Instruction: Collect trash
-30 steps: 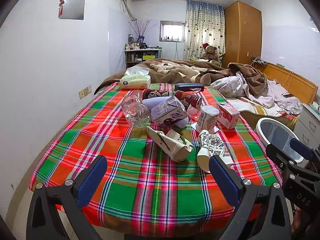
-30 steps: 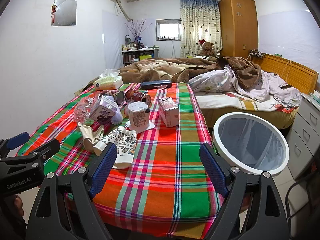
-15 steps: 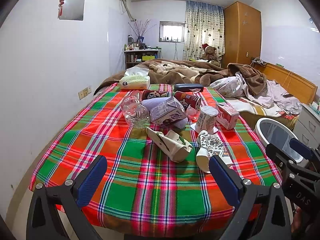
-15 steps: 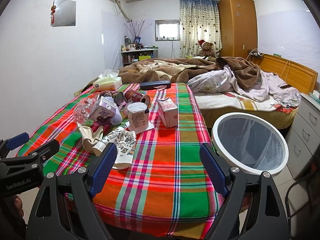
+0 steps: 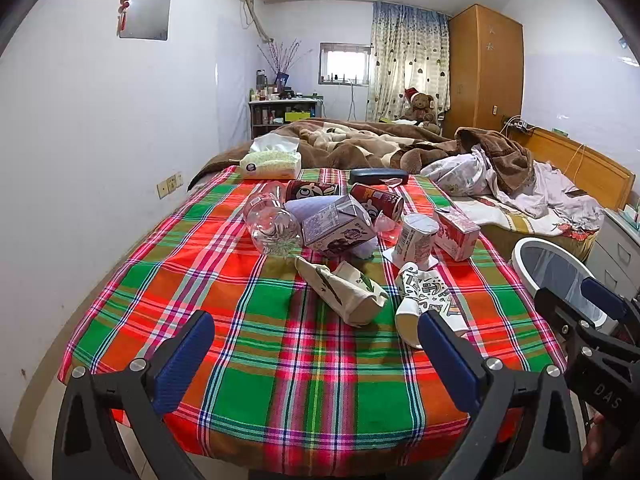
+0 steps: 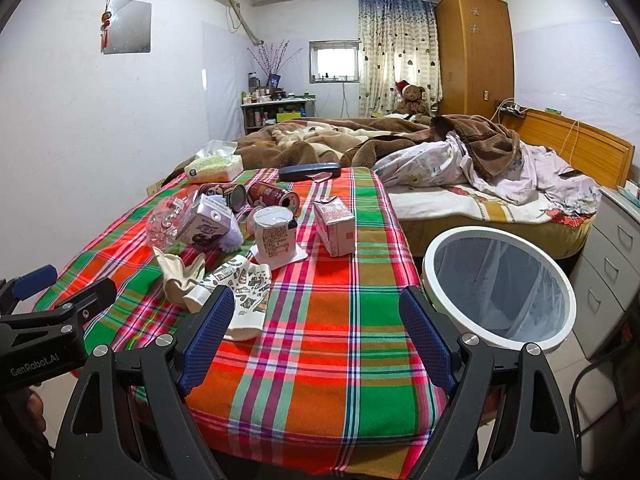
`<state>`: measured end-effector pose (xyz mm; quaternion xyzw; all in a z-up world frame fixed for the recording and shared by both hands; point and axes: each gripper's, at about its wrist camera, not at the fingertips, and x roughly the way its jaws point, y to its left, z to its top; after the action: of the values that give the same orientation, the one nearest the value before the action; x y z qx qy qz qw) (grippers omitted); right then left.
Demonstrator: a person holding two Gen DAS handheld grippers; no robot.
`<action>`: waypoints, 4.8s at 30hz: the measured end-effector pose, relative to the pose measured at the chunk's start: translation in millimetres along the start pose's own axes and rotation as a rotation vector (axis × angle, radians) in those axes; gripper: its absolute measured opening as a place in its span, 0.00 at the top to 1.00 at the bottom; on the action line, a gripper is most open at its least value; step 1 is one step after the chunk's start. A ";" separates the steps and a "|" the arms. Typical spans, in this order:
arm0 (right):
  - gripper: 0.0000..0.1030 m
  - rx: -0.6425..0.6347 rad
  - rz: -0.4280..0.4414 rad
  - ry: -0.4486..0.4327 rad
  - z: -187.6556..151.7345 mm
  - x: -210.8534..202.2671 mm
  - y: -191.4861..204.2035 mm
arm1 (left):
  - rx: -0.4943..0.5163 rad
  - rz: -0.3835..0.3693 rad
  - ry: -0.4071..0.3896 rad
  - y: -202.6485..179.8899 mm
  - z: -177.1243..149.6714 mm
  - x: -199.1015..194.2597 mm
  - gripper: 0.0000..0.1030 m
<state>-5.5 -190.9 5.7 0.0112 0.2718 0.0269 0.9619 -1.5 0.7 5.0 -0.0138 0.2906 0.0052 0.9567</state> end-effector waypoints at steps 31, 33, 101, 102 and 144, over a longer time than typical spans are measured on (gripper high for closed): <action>0.36 0.020 0.116 0.183 -4.6 86.2 27.0 | -0.088 -0.039 0.131 73.6 31.4 95.3 0.00; 0.50 0.015 0.117 0.199 -4.4 91.4 29.2 | -0.099 -0.050 0.139 78.3 37.8 105.1 0.00; 0.94 0.071 0.084 0.174 28.5 111.6 -1.2 | -0.190 -0.058 0.246 97.8 105.3 215.4 0.34; 0.94 0.072 0.084 0.170 29.1 110.5 -1.5 | -0.196 -0.060 0.243 98.7 104.1 211.6 0.34; 0.94 0.085 0.102 0.069 31.9 71.3 -11.6 | -0.112 -0.053 0.338 82.9 39.0 166.4 0.39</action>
<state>72.4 -198.6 -4.8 0.0649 0.3049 0.0649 0.9480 157.0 85.0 -57.1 -0.0755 0.4461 -0.0060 0.8918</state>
